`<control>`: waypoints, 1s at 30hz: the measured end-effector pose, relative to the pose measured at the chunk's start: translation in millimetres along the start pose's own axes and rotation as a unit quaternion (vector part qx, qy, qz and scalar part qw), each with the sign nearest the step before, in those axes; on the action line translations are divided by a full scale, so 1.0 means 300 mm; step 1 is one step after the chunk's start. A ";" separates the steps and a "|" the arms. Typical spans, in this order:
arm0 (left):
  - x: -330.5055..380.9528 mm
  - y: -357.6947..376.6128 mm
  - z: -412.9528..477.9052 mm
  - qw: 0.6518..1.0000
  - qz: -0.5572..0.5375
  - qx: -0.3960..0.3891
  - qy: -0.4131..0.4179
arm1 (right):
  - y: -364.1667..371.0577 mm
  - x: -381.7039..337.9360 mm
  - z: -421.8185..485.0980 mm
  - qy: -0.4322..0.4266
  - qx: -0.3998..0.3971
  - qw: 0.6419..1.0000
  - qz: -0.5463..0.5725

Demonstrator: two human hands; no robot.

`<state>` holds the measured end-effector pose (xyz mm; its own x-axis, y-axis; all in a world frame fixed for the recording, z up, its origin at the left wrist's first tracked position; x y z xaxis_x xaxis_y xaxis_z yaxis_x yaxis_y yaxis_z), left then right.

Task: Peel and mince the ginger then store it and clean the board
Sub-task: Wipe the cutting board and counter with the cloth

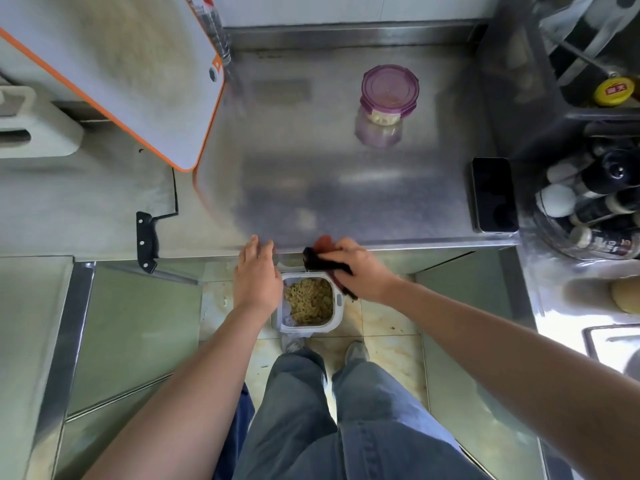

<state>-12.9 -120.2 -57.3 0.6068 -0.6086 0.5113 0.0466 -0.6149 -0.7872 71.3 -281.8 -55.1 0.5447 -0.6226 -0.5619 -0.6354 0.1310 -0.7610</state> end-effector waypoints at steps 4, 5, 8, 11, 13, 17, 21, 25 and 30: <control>-0.030 -0.025 -0.012 1.000 -0.006 0.013 -0.002 | -0.095 0.017 -0.013 0.079 0.205 0.973 0.067; -0.040 -0.031 -0.014 1.000 -0.011 0.017 -0.007 | -0.117 0.053 -0.030 0.131 0.262 0.953 0.073; -0.067 -0.041 -0.020 0.999 -0.025 0.023 -0.026 | -0.091 0.115 -0.065 0.227 0.277 0.933 0.045; -0.089 -0.048 -0.024 0.999 -0.029 0.021 -0.030 | 0.003 0.060 -0.043 0.203 0.216 0.955 0.022; -0.108 -0.059 -0.026 0.999 -0.028 0.020 -0.031 | 0.047 -0.003 0.007 0.183 0.194 0.964 0.011; -0.155 -0.094 -0.026 0.998 -0.031 0.028 -0.038 | 0.092 -0.121 0.131 0.142 0.138 0.979 -0.045; -0.199 -0.131 -0.015 0.998 -0.038 0.038 -0.045 | 0.151 -0.215 0.197 0.026 0.079 0.986 -0.143; -0.218 -0.145 0.001 0.997 -0.038 0.039 -0.045 | 0.163 -0.245 0.179 -0.078 -0.006 0.948 -0.307; -0.192 -0.144 0.008 0.998 -0.039 0.037 -0.028 | 0.140 -0.162 0.093 -0.111 -0.109 0.911 -0.381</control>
<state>-48.0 -57.4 -53.8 0.6426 -0.5294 0.5539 0.1525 -0.6201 -0.7696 33.4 -224.5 -68.7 0.9550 -0.2948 0.0327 -0.1071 -0.4456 -0.8888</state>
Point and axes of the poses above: each hand's wrist, its own z-axis towards the middle knuckle, its own y-axis out of the palm, x = y × z, the point moved 6 cm from there along z, towards the middle knuckle, and after that the axes turned 13 degrees about -z, right-handed, at the moved point
